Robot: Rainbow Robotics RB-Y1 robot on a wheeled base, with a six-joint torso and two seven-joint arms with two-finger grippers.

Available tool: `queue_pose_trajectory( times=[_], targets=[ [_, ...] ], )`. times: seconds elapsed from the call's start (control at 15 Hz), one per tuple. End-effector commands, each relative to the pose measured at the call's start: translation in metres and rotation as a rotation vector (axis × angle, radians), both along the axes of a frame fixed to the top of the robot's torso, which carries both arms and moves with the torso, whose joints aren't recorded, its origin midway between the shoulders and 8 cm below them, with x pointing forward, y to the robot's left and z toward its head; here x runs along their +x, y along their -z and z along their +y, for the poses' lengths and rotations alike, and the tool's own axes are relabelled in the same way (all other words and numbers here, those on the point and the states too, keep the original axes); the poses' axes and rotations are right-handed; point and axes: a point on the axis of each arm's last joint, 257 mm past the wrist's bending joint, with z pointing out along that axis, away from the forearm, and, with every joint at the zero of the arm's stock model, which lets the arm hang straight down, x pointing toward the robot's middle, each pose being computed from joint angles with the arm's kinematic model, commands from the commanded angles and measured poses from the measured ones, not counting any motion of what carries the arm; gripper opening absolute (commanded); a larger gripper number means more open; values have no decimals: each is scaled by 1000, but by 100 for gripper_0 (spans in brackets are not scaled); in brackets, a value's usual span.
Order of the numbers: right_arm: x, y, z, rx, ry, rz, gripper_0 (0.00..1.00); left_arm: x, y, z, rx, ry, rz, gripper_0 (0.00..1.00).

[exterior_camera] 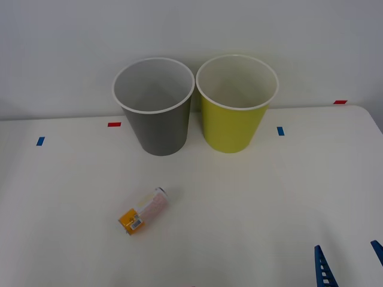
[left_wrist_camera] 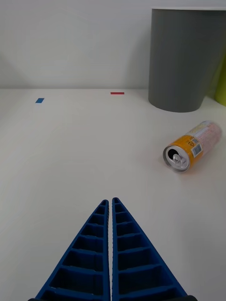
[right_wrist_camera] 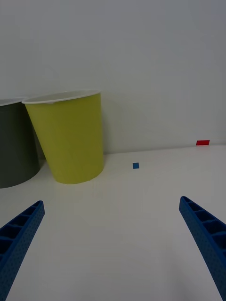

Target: Put cans in the gray bin and PET bottles in the light green bin.

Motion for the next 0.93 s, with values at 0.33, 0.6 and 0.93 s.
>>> queue_pose_trajectory(
  times=[0.33,0.6,0.93],
  targets=[
    [0,0,0,0,0,0,100,0,0,0,0,0,0,0],
    [0,0,0,0,0,0,100,0,0,0,0,0,0,0],
    [0,0,0,0,0,0,100,0,0,0,0,0,0,0]
  ],
)
